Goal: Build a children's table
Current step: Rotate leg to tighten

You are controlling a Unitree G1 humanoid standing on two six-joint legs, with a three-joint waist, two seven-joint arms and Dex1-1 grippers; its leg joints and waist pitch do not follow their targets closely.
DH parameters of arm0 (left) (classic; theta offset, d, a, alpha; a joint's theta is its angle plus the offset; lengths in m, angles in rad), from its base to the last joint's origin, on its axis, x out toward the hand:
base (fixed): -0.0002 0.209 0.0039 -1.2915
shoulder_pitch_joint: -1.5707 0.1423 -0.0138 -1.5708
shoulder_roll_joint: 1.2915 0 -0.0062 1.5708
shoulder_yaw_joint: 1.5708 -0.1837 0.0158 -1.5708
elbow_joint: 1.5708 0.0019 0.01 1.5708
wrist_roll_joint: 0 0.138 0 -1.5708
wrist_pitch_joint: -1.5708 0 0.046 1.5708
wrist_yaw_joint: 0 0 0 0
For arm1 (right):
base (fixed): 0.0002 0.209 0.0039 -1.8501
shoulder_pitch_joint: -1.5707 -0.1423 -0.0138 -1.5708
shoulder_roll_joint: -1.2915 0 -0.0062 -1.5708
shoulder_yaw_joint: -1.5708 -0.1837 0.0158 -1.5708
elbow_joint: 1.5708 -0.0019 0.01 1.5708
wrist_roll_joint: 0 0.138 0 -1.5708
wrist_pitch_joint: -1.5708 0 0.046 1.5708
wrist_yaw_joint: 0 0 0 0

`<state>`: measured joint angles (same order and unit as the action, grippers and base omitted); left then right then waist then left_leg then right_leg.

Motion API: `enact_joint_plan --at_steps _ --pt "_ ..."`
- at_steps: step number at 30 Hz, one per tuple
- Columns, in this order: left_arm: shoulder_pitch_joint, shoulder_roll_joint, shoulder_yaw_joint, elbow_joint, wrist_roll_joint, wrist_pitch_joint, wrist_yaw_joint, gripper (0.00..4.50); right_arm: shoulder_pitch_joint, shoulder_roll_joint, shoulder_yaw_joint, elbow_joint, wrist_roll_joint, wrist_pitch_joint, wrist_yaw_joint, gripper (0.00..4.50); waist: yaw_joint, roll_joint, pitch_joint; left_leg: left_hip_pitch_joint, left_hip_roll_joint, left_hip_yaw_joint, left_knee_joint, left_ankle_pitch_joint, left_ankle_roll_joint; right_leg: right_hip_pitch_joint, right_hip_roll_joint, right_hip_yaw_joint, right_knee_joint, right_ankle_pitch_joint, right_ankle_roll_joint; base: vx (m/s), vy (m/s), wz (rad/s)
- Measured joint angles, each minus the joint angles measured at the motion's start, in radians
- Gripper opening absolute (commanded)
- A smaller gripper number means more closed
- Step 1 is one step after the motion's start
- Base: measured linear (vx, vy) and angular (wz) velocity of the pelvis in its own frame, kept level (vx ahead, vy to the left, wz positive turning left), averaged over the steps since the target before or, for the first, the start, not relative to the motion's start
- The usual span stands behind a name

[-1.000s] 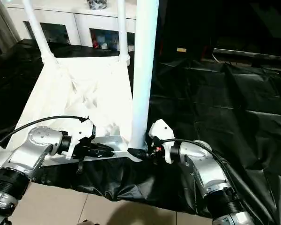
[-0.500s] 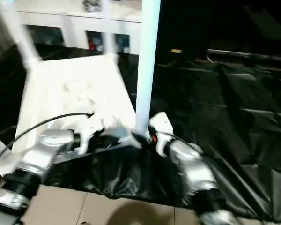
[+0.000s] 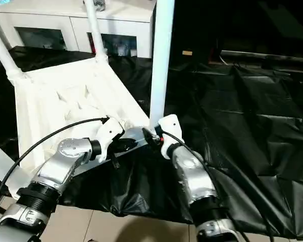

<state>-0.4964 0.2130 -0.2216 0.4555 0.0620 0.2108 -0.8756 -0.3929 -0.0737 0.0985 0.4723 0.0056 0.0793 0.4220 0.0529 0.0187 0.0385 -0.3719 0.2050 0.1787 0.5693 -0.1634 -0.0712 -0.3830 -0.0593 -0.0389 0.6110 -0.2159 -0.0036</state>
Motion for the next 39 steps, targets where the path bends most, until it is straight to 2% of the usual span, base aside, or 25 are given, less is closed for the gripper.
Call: enact_joint_plan --at_steps 2,10,11,14,19,28,34,39 --pt "-0.001 0.019 -0.008 0.0 -0.008 -0.019 -0.041 0.0 0.003 -0.025 0.012 -0.009 0.003 -0.005 0.05 3.73 0.001 0.001 0.001 -0.001 0.0 0.0 0.0 0.0 0.0 0.0 0.0 0.0 0.0 0.0 0.0 0.0 0.0 0.0" --pt "0.008 0.11 -0.031 0.001 -0.071 -0.085 -0.282 0.0 0.054 -0.166 0.061 -0.115 0.102 -0.005 0.399 3.73 0.019 0.002 0.003 -0.003 0.0 0.0 0.002 0.0 0.001 -0.001 0.0 -0.001 0.0 0.0 0.0 0.0 0.0 0.0" --pt "0.008 0.118 -0.032 0.002 -0.076 -0.085 -0.303 0.0 0.058 -0.176 0.067 -0.122 0.113 -0.004 0.43 3.47 0.02 0.001 0.003 -0.003 0.001 0.0 0.003 0.0 0.001 -0.001 0.0 -0.001 0.0 0.0 0.0 0.0 0.0 0.0" --pt "0.008 0.143 -0.039 0.002 -0.091 -0.088 -0.365 0.0 0.071 -0.218 0.086 -0.148 0.124 -0.003 0.511 3.35 0.028 0.001 0.003 -0.003 0.001 0.0 0.003 0.0 0.001 -0.001 0.0 -0.001 0.001 0.0 0.0 0.0 0.0 0.0" --pt "0.008 0.178 -0.045 0.006 -0.108 -0.101 -0.435 0.0 0.08 -0.242 0.103 -0.179 0.145 0.009 0.581 2.83 0.037 0.0 0.004 -0.003 0.001 0.0 0.003 0.0 0.001 -0.001 0.0 -0.002 0.001 0.0 0.0 0.0 0.0 0.0" --pt "0.008 0.188 -0.05 0.023 -0.109 -0.123 -0.465 0.0 0.08 -0.255 0.119 -0.199 0.155 0.018 0.625 2.09 0.039 -0.001 0.003 -0.003 0.001 0.0 0.004 0.0 0.001 0.0 0.0 -0.002 0.001 0.0 0.0 0.0 0.0 0.0" --pt "0.007 0.185 -0.048 0.03 -0.109 -0.131 -0.46 0.0 0.082 -0.253 0.118 -0.203 0.154 0.022 0.622 1.99 0.04 -0.001 0.003 -0.003 0.001 0.0 0.004 0.0 0.001 0.0 0.0 -0.002 0.002 0.0 0.0 0.0 0.0 0.0" --pt "0.014 0.158 -0.046 0.03 -0.106 -0.126 -0.404 0.0 0.123 -0.234 0.094 -0.234 0.153 0.032 0.551 1.98 0.046 -0.001 0.003 -0.001 0.001 0.0 0.006 0.0 0.001 0.003 -0.001 -0.001 0.003 0.0 0.0 0.0 0.0 0.0"
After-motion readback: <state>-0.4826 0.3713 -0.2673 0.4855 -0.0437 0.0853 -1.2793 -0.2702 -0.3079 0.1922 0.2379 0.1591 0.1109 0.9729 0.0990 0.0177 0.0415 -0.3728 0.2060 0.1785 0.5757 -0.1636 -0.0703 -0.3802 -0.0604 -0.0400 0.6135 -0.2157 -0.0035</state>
